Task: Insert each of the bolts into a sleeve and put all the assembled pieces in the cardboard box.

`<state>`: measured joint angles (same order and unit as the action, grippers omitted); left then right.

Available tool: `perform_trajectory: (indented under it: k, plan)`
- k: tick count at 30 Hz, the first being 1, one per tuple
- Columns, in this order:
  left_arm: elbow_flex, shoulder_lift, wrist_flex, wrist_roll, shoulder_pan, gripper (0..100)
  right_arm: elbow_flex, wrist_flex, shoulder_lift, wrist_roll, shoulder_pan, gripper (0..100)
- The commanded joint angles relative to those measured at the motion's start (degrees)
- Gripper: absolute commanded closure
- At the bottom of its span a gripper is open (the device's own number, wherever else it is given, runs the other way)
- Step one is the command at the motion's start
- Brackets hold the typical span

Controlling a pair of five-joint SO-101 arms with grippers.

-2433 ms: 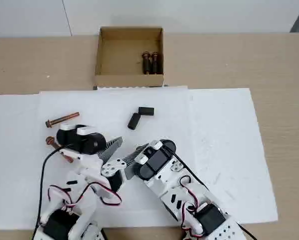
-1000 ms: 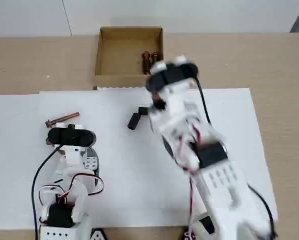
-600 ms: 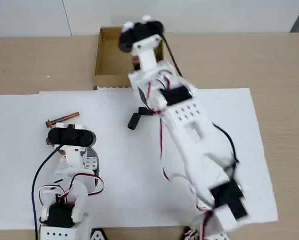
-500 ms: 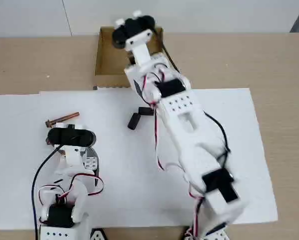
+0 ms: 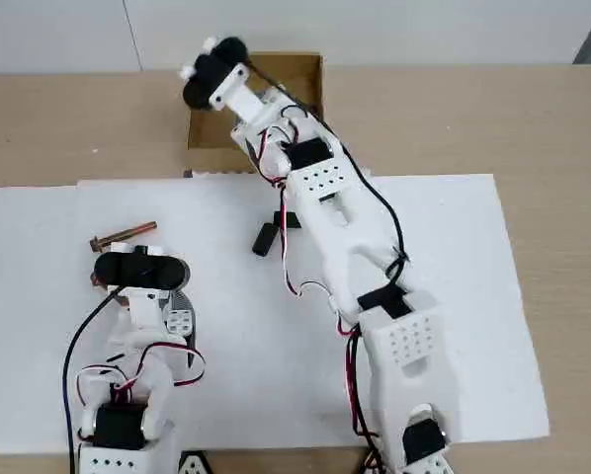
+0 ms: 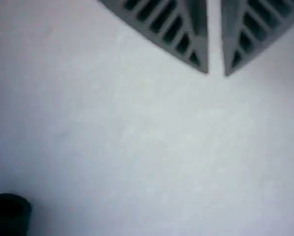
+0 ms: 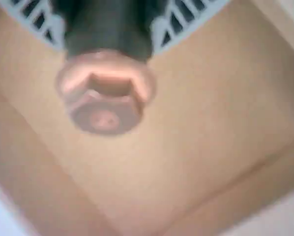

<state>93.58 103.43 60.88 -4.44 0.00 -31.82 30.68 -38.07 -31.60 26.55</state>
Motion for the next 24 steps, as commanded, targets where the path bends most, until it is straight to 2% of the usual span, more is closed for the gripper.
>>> perform_trajectory:
  k: [1, 3, 9, 19, 24]
  plan:
    - [-0.22, 0.7, -0.35, 0.44, 0.0, 99, -4.13, -2.68, 0.31, -2.73, -0.48, 99.0]
    - [-0.22, 0.7, -0.35, 0.44, 0.0, 99, -4.13, -2.42, -0.22, -2.9, -0.48, 98.0]
    - [-0.22, 0.7, -0.35, 0.44, 0.0, 99, -4.13, -2.33, -1.45, -2.73, -0.66, 85.1]
    - [-0.22, 0.7, -0.35, 0.35, 0.0, 99, -4.13, -2.24, -1.1, -2.64, -0.57, 85.3]
    - [-0.22, 0.7, -0.35, 0.35, 0.0, 99, -4.31, 1.27, -0.22, -2.55, -0.57, 96.9]
